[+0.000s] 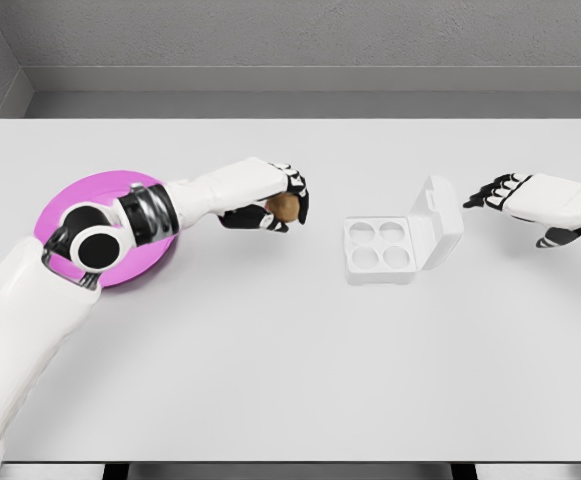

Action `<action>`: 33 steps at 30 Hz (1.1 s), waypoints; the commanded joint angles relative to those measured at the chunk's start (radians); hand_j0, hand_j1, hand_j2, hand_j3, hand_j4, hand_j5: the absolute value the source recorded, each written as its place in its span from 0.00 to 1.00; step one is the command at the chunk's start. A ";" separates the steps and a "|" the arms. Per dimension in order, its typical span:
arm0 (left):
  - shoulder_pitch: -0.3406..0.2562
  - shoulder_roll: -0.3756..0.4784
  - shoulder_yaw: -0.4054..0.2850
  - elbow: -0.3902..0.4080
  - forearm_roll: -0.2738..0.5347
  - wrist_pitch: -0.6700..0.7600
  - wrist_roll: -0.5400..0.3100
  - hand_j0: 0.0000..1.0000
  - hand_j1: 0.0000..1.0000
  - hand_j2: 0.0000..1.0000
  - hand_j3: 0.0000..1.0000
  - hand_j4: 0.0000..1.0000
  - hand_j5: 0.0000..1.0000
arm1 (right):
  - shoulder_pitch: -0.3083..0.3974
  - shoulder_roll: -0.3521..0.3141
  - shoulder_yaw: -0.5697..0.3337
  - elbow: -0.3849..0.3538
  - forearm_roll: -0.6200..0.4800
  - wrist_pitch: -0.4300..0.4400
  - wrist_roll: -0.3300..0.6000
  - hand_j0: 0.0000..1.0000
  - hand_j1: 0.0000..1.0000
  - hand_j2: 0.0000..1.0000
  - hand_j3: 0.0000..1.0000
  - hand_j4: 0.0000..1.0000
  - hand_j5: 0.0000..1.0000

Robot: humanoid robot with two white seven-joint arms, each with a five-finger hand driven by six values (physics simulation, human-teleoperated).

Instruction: Pack egg into the box and close the box lid

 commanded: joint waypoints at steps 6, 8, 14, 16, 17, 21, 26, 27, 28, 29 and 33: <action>0.000 -0.087 -0.002 0.009 -0.037 0.003 0.001 0.34 0.34 0.34 0.34 0.34 0.34 | 0.002 -0.002 -0.001 0.000 -0.005 0.001 0.000 1.00 1.00 1.00 1.00 1.00 1.00; 0.000 -0.110 -0.002 0.013 -0.048 0.003 0.001 0.34 0.34 0.34 0.34 0.34 0.34 | 0.002 -0.002 -0.001 0.000 -0.005 0.001 0.000 1.00 1.00 1.00 1.00 1.00 1.00; 0.000 -0.155 0.000 0.041 -0.059 0.003 0.001 0.34 0.34 0.34 0.34 0.34 0.34 | 0.000 -0.002 -0.001 0.000 -0.007 0.001 0.000 1.00 1.00 1.00 1.00 1.00 1.00; 0.002 -0.167 -0.002 0.049 -0.063 0.003 0.001 0.34 0.34 0.34 0.34 0.34 0.34 | 0.002 -0.002 -0.001 0.000 -0.007 0.001 0.000 1.00 1.00 1.00 1.00 1.00 1.00; 0.002 -0.176 -0.005 0.049 -0.065 0.003 0.001 0.34 0.34 0.34 0.34 0.34 0.34 | 0.002 -0.002 -0.001 0.000 -0.007 0.001 0.000 1.00 1.00 1.00 1.00 1.00 1.00; 0.002 -0.216 -0.005 0.075 -0.093 0.003 0.001 0.34 0.34 0.34 0.34 0.34 0.34 | 0.000 -0.002 -0.001 0.000 -0.007 0.001 0.000 1.00 1.00 1.00 1.00 1.00 1.00; 0.000 -0.262 -0.005 0.110 -0.120 0.001 0.001 0.34 0.34 0.34 0.34 0.34 0.34 | 0.002 -0.002 -0.001 0.000 -0.007 0.001 0.000 1.00 1.00 1.00 1.00 1.00 1.00; 0.000 -0.267 -0.006 0.118 -0.120 0.001 0.001 0.34 0.34 0.34 0.34 0.34 0.34 | 0.002 -0.002 -0.001 -0.002 -0.007 0.001 0.000 1.00 1.00 1.00 1.00 1.00 1.00; -0.002 -0.288 -0.005 0.138 -0.120 0.001 0.001 0.34 0.34 0.34 0.34 0.34 0.34 | 0.002 -0.002 -0.001 -0.002 -0.007 0.001 0.000 1.00 1.00 1.00 1.00 1.00 1.00; -0.005 -0.297 -0.005 0.152 -0.122 0.001 0.001 0.34 0.34 0.34 0.34 0.34 0.34 | 0.002 -0.002 -0.001 -0.002 -0.007 0.001 0.000 1.00 1.00 1.00 1.00 1.00 1.00; -0.008 -0.319 -0.005 0.196 -0.122 0.003 0.001 0.35 0.35 0.35 0.35 0.35 0.35 | 0.002 -0.002 -0.001 -0.002 -0.007 0.001 0.000 1.00 1.00 1.00 1.00 1.00 1.00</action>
